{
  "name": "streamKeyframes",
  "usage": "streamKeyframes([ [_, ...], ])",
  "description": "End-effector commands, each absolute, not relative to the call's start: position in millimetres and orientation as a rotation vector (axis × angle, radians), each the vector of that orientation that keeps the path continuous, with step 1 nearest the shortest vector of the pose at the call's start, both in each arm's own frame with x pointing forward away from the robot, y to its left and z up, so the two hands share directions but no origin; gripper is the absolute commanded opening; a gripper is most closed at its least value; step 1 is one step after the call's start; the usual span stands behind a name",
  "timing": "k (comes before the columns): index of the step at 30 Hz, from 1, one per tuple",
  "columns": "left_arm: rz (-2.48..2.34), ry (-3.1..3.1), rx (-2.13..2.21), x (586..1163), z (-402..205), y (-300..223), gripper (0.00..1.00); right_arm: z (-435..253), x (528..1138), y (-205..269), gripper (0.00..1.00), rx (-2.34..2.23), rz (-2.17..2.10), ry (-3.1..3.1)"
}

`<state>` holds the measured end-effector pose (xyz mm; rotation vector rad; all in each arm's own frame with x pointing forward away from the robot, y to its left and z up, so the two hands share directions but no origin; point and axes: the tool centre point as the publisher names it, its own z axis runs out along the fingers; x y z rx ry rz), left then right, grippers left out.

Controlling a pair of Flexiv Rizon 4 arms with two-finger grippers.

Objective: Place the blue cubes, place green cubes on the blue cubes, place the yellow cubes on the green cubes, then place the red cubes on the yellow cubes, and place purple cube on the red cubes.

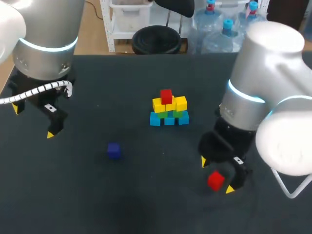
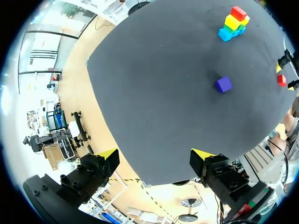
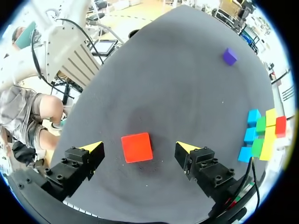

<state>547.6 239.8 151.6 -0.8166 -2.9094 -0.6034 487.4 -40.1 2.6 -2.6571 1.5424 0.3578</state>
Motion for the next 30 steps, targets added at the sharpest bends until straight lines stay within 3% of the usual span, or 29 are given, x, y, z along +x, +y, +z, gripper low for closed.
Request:
streamKeyframes([
  [1,-0.602,-2.908,-0.82,548.2,151.5,240.3,1.0,1.8,482.9,-37.1,1.0,-2.675,0.296,1.575],
  [4,-0.602,-2.908,-0.82,548.2,151.5,240.3,1.0,2.0,481.4,-37.9,1.0,-2.678,0.271,1.597],
  [7,-0.602,-2.908,-0.82,548.2,151.5,240.3,1.0,2.3,480.8,-38.7,0.8,-2.67,0.267,1.606],
  [11,-0.602,-2.908,-0.82,548.2,151.5,240.3,1.0,1.3,479.7,-38.9,0.73,-2.682,0.255,1.618],
  [15,-0.602,-2.908,-0.82,548.2,151.5,240.3,1.0,1.8,478.6,-40.8,0.8,-2.682,0.25,1.627],
  [17,-0.602,-2.908,-0.82,548.2,151.5,240.3,1.0,1.9,478.6,-41.1,0.79,-2.682,0.245,1.629],
  [21,-0.602,-2.908,-0.82,548.2,151.5,240.3,1.0,1.1,478.6,-43.4,0.65,-2.681,0.238,1.639],
  [25,-0.602,-2.908,-0.82,548.2,151.5,240.3,1.0,0.8,479.7,-45.3,0.61,-2.667,0.235,1.649],
  [26,-0.602,-2.908,-0.82,548.2,151.5,240.3,1.0,0.0,480.0,-45.9,0.52,-2.666,0.235,1.65],
  [30,-0.602,-2.908,-0.82,548.2,151.5,240.3,1.0,-0.9,480.9,-47.6,0.4,-2.653,0.225,1.667],
])
